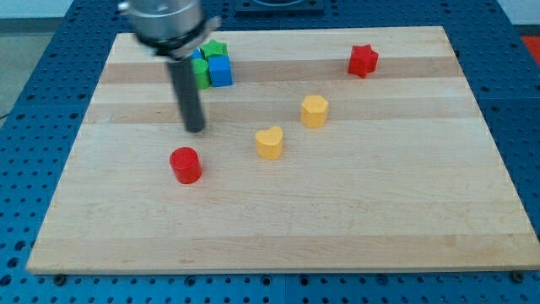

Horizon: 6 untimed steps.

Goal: Push the yellow heart diagonal to the red circle

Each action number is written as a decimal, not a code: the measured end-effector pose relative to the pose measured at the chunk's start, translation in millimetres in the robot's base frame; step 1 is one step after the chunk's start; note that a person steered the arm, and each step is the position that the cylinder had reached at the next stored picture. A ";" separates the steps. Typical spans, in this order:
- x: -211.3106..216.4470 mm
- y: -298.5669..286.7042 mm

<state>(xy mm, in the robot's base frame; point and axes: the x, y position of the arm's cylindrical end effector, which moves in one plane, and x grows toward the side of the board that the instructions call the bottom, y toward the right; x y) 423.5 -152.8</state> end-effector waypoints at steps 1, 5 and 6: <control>25.4 -8.6; 33.3 59.7; 27.6 83.7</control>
<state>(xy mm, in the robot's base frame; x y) 451.1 -69.1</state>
